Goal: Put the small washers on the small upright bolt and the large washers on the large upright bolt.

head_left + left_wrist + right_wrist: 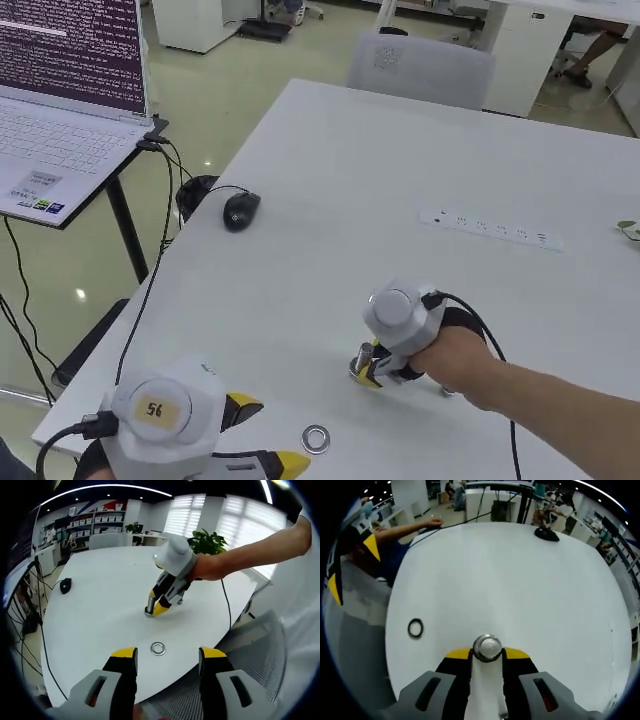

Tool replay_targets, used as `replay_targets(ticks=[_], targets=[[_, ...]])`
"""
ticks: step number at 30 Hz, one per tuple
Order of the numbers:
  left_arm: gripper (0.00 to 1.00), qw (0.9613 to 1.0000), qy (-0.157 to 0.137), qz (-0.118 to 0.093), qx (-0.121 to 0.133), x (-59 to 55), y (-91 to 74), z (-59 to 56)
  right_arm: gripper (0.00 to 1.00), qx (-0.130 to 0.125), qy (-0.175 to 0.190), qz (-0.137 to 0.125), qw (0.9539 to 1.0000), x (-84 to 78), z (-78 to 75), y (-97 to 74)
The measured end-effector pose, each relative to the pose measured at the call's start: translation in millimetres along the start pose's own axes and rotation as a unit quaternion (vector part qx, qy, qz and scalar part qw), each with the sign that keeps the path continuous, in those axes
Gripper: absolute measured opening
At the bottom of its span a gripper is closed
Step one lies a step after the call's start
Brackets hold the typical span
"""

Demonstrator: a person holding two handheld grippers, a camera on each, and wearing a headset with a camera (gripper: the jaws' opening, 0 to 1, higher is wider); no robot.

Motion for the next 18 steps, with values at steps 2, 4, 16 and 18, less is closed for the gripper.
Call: replay_targets(ticks=[2,4,16,18], targets=[[0.48,1.0,-0.001,-0.001,0.0,0.8,-0.6,-0.5,0.24,0.002,0.008,-0.004,1.0,-1.1,1.0,0.2],[0.48,1.0,-0.001,-0.001,0.001,0.4,-0.5,0.4,0.24,-0.001,0.008,-0.002,1.0,-4.4,2.6,-2.7],[0.48,1.0,0.002,-0.002,-0.001,4.5,1.8,0.7,0.24,0.013,-0.003,0.023,0.9997,-30.7,33.0,-9.8],[0.48,1.0,0.003,-0.002,-0.002,4.9,2.6,-0.2,0.24,0.019,-0.004,0.023,0.9995,-32.2,39.0,-7.8]])
Point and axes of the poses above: the centre of the closed fingertips' face, and the gripper's own axes: y roughly forward along the fingers, z roughly to its left, x roughly out of its top, the point moved 1 cm from there along -y, roughly backward along the fingers, and after that the axes turned 1 degree about y, right-handed, at the moved point
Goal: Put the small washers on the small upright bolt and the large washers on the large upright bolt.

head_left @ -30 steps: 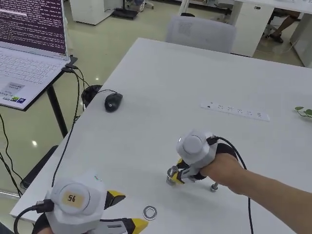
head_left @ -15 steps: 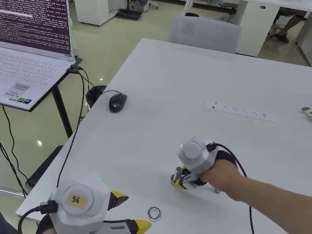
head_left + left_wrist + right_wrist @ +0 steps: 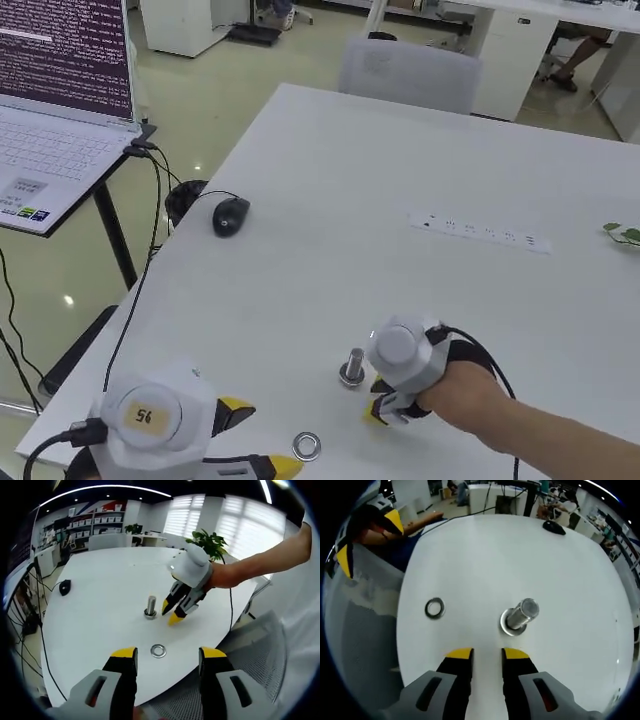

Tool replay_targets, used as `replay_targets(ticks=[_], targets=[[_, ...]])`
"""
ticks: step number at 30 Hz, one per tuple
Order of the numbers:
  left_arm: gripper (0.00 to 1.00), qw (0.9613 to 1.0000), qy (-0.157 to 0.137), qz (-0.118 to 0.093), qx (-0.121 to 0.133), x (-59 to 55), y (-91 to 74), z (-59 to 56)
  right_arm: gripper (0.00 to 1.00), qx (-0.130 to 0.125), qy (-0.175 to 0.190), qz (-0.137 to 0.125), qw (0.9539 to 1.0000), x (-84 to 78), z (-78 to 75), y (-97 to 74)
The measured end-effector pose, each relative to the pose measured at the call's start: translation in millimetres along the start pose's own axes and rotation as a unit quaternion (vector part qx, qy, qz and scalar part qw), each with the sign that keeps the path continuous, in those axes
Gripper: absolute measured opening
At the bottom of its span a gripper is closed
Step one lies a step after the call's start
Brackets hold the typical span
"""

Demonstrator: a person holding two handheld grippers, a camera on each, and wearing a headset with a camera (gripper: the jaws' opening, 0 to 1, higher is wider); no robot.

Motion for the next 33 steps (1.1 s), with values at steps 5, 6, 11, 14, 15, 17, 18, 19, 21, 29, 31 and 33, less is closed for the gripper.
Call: replay_targets(ticks=[5,6,11,14,15,17,18,19,21,29,31,33], targets=[[0.48,1.0,0.002,-0.001,-0.003,1.0,0.9,-2.2,0.24,0.019,-0.023,-0.009,0.9995,3.6,19.4,5.2],[0.48,1.0,0.003,0.0,-0.002,0.9,0.7,-2.2,0.24,0.03,-0.024,-0.012,0.9992,5.2,24.7,5.3],[0.48,1.0,0.002,0.001,-0.002,-1.1,0.3,-2.1,0.24,0.059,-0.074,-0.03,0.9951,19.4,48.1,11.7],[0.48,1.0,0.001,0.0,-0.001,-1.8,-0.6,-2.2,0.25,0.073,-0.092,-0.046,0.992,31.2,62.6,16.0],[0.48,1.0,0.001,0.001,-0.001,-2.1,-0.9,-2.1,0.26,0.078,-0.094,-0.049,0.9913,34.0,66.0,17.2],[0.48,1.0,-0.001,0.0,0.0,-2.5,-1.6,-1.7,0.27,0.082,-0.109,-0.058,0.9889,40.9,72.3,20.0],[0.48,1.0,-0.001,0.0,0.001,-2.7,-2.3,-1.6,0.28,0.082,-0.118,-0.06,0.9878,44.0,74.3,21.6],[0.48,1.0,-0.002,0.0,0.001,-3.0,-2.6,-1.6,0.28,0.083,-0.121,-0.059,0.9874,45.8,75.0,22.5],[0.48,1.0,-0.002,0.0,0.002,-3.6,-3.3,-1.3,0.29,0.084,-0.127,-0.058,0.9866,50.5,77.2,23.7],[0.48,1.0,-0.002,0.001,0.003,-3.6,-3.5,-1.0,0.27,0.085,-0.145,-0.055,0.9841,54.1,75.4,26.1],[0.48,1.0,-0.001,0.001,0.001,-3.3,-2.6,-1.8,0.25,0.084,-0.15,-0.053,0.9836,53.8,74.4,26.4],[0.48,1.0,0.0,0.001,0.0,-2.6,-2.1,-3.0,0.24,0.083,-0.147,-0.05,0.9843,53.7,73.7,26.7]])
Point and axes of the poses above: the centre of the closed fingertips' face, and the gripper's own axes: y roughly forward along the fingers, z roughly to its left, x roughly out of its top, the point moved 1 cm from there along -y, roughly backward along the fingers, and after that the axes turned 1 degree about y, right-handed, at the moved point
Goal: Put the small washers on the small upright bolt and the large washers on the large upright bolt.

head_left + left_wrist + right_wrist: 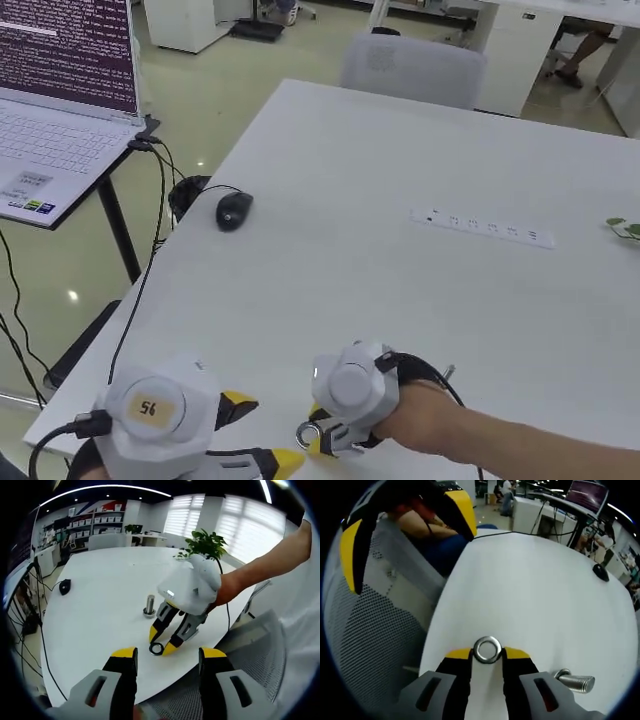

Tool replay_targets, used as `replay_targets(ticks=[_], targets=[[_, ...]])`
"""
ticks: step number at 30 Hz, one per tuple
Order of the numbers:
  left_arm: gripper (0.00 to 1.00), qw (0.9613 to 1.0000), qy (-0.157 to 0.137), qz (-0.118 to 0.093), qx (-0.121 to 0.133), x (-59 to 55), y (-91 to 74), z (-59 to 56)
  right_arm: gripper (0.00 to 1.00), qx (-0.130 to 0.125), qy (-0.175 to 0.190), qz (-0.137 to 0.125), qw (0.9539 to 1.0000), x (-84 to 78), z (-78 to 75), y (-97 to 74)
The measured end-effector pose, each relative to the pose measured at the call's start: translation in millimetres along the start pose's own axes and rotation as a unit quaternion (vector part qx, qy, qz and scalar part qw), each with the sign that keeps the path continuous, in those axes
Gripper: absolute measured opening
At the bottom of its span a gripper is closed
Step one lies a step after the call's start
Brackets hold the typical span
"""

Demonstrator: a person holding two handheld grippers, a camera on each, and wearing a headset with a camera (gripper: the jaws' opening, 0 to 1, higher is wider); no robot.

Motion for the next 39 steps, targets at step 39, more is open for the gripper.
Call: replay_targets(ticks=[39], targets=[[0.48,1.0,0.005,0.001,-0.002,3.7,3.8,-0.6,0.23,-0.107,0.097,-0.052,0.9882,-24.3,-36.7,-71.7]])
Point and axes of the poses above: the centre of the closed fingertips' face, and the gripper's own axes: y roughly forward along the fingers, z roughly to its left, x roughly out of its top, the point moved 1 cm from there along -y, roughly backward along the fingers, and after that the axes turned 1 degree about y, right-handed, at the moved point
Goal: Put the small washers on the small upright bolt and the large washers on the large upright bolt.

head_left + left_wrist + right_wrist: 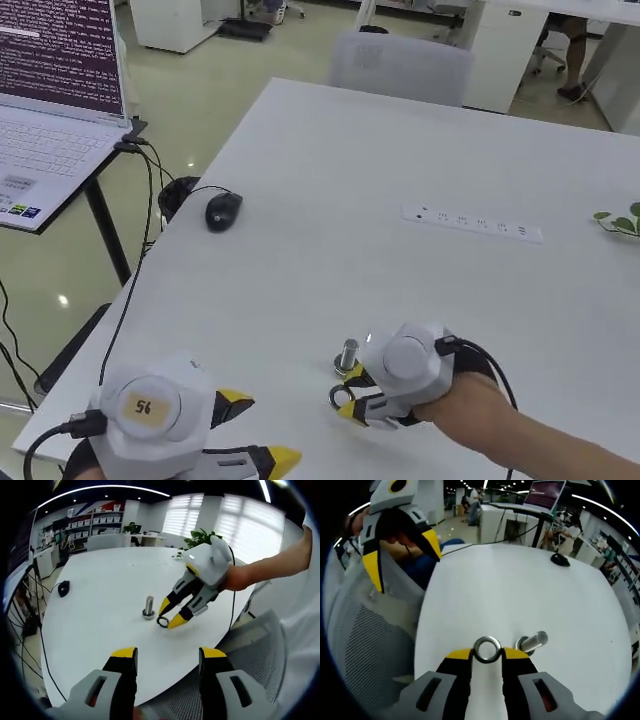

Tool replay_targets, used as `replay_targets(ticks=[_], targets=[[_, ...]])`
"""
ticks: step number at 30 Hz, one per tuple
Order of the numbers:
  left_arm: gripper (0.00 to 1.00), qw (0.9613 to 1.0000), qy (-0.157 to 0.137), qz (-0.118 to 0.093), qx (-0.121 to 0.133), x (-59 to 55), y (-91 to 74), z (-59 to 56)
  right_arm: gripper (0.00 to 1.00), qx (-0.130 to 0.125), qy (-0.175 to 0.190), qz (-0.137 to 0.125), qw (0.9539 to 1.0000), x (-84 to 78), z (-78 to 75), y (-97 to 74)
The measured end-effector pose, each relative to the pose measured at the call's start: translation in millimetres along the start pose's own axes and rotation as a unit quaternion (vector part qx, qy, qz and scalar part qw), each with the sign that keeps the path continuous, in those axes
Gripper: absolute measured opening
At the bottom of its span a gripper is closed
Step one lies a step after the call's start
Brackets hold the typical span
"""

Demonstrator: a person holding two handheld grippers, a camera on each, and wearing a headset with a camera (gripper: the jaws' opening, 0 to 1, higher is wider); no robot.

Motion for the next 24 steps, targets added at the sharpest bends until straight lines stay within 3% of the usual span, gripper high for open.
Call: replay_targets(ticks=[6,13,24], targets=[[0.48,1.0,0.005,-0.001,-0.006,4.7,4.4,-3.7,0.23,-0.025,0.005,-0.01,0.9996,6.3,-19.1,-15.3],[0.48,0.9999,0.01,-0.003,-0.01,8.2,6.3,-6.1,0.23,-0.045,0.011,-0.014,0.9988,12.6,-39.3,-21.7],[0.48,1.0,0.005,0.0,-0.004,3.6,2.1,-3.0,0.23,-0.038,0.01,0.008,0.9992,14.9,-55.5,-14.1]])
Point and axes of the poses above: the centre of the closed fingertips' face, and the gripper's own axes: y roughly forward along the fingers, z roughly to its left, x roughly out of its top, the point moved 1 cm from there along -y, roughly backward along the fingers, and after that the axes turned 1 degree about y, right-handed, at the moved point
